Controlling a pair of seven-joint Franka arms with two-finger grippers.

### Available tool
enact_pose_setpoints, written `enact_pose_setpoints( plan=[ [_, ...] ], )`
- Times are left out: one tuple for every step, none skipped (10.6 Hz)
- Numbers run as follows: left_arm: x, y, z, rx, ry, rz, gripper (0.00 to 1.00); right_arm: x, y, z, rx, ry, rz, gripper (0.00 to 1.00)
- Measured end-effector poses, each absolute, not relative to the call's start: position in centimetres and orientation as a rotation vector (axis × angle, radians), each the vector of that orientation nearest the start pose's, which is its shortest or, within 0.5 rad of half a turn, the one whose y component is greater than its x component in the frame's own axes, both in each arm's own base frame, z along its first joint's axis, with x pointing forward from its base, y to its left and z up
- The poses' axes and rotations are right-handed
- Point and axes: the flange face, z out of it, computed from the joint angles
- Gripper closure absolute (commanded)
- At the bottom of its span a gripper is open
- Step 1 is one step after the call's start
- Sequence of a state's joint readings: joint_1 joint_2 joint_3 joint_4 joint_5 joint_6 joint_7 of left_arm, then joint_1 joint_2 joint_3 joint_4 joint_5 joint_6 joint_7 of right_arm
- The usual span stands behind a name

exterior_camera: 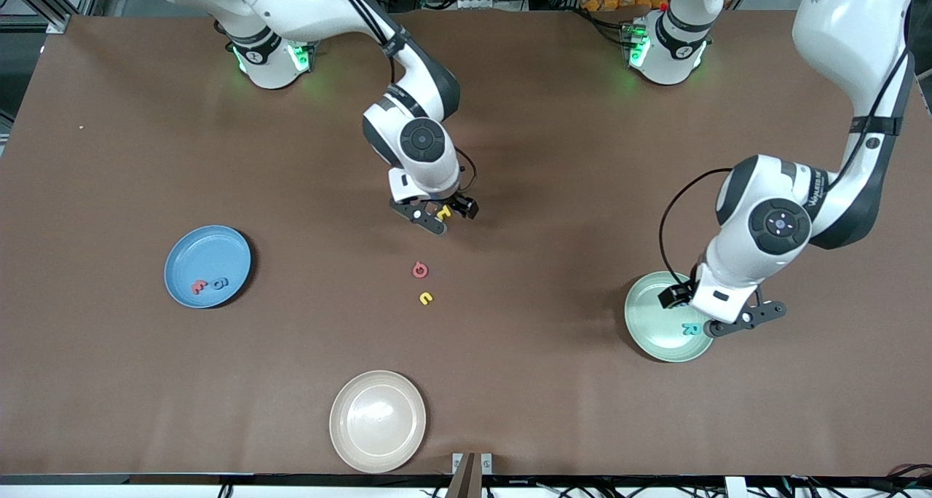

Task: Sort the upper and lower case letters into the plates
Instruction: 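Grasp the blue m beside the yellow H with the right gripper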

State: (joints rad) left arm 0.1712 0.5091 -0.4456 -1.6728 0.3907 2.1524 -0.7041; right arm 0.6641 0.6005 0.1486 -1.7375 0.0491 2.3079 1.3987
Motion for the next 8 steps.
enact_pose_setpoints(
  plan=[
    [66.0, -14.0, 34.0, -3.027, -0.399, -0.137, 0.0, 45.9, 48.4, 22.6, -2.914, 1.057, 0.181, 0.0],
    [65.9, -14.5, 34.7, -3.031, -0.388, -0.147, 0.0, 45.3, 48.9, 21.8, -2.894, 1.117, 0.184, 0.0],
    [65.7, -15.0, 35.4, -3.036, -0.37, -0.161, 0.0, 44.9, 49.1, 21.2, -2.879, 1.175, 0.189, 0.0],
    [65.6, -15.6, 36.3, -3.041, -0.339, -0.177, 0.0, 44.8, 49.0, 20.8, -2.852, 1.23, 0.186, 0.0],
    [65.4, -16.3, 37.0, -3.048, -0.318, -0.189, 0.0, 44.7, 48.9, 20.5, -2.824, 1.272, 0.178, 0.0],
    [65.2, -17.1, 37.5, -3.056, -0.3, -0.199, 0.0, 44.5, 48.9, 20.2, -2.808, 1.294, 0.173, 0.0],
    [65.1, -17.9, 37.9, -3.065, -0.284, -0.208, 0.0, 44.2, 48.8, 19.9, -2.799, 1.301, 0.17, 0.0],
    [65.0, -18.5, 38.3, -3.073, -0.271, -0.215, 0.0, 43.9, 48.8, 19.5, -2.793, 1.307, 0.167, 0.0]
  ],
)
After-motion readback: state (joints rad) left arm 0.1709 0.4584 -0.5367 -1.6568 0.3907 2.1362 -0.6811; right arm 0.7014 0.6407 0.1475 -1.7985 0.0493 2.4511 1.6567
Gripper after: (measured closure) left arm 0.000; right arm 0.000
